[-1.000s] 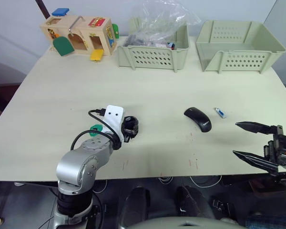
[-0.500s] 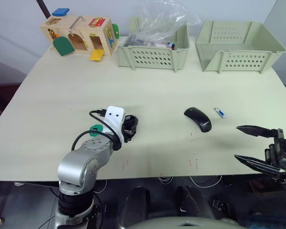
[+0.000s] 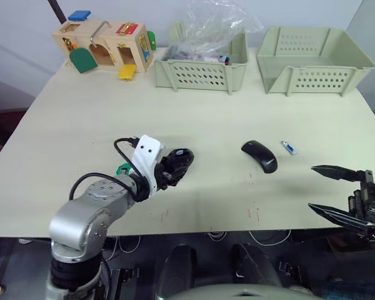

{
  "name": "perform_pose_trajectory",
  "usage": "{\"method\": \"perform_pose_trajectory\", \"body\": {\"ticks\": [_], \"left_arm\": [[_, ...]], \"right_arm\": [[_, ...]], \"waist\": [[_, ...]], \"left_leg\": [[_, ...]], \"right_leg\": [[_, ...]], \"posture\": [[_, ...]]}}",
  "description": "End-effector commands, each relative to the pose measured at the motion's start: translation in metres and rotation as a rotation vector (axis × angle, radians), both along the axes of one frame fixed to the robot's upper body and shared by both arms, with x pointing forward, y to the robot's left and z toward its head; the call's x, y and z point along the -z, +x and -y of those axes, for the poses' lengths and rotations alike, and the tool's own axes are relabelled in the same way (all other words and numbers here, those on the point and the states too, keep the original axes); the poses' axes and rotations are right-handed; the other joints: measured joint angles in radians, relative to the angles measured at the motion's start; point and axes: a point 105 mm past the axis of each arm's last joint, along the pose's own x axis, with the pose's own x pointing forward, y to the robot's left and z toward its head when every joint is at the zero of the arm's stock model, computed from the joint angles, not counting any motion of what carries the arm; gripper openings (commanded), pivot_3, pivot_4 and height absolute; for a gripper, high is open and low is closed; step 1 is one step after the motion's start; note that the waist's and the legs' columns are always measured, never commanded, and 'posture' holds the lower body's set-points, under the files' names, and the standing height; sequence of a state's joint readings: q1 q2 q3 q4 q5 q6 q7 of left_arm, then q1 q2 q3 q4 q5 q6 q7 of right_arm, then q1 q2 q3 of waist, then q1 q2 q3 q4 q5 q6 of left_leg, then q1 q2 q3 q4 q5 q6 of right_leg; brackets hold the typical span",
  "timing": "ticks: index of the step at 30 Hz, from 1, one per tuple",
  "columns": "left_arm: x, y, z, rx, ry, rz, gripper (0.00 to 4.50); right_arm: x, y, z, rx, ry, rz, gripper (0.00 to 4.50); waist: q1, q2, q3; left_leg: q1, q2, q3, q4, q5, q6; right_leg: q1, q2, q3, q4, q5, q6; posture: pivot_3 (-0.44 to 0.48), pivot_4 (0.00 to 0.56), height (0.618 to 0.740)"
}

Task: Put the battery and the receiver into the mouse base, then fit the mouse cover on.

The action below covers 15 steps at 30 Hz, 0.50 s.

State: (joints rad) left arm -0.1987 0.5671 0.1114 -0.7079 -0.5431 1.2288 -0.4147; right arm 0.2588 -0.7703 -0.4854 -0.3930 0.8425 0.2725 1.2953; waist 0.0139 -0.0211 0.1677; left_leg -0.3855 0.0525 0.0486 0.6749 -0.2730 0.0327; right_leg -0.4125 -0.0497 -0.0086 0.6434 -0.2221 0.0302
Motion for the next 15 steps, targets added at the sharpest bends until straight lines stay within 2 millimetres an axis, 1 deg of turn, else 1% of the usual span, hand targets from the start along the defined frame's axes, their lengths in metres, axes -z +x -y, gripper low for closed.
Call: {"method": "perform_pose_trajectory", "body": {"ticks": [1,5,9,15], "left_arm": [[-0.013,-0.009,0.011,0.241,0.011,0.052,2.89],[-0.015,-0.010,0.019,0.397,0.024,0.070,2.89],[-0.011,-0.015,0.038,0.603,0.091,0.102,2.89],[-0.003,-0.014,0.051,0.732,0.151,0.118,2.89]], "right_arm": [[-0.012,-0.004,0.002,0.004,-0.021,0.050,4.50],[-0.012,-0.006,0.002,0.003,-0.033,0.049,4.50],[-0.012,-0.012,0.001,0.004,-0.060,0.040,4.50],[-0.011,-0.016,0.001,0.019,-0.072,0.029,4.50]], "waist": [[0.000,0.000,0.000],[0.003,0.001,0.000],[0.003,0.001,0.000],[-0.001,0.001,0.000]], "left_leg": [[0.000,0.000,0.000,0.000,0.000,0.000],[0.000,0.000,0.001,0.000,0.000,0.000],[0.000,0.000,0.001,0.000,0.000,0.000],[0.000,0.000,0.002,0.000,0.000,0.000]], "right_leg": [[0.000,0.000,0.000,0.000,0.000,0.000],[0.000,0.000,0.000,0.000,0.000,0.000],[0.000,0.000,0.000,-0.001,0.000,0.000],[0.000,0.000,0.001,-0.001,-0.001,0.002]], "posture": [[0.000,0.150,0.740],[0.000,0.150,0.740],[0.000,0.150,0.740],[0.000,0.150,0.740]]}}
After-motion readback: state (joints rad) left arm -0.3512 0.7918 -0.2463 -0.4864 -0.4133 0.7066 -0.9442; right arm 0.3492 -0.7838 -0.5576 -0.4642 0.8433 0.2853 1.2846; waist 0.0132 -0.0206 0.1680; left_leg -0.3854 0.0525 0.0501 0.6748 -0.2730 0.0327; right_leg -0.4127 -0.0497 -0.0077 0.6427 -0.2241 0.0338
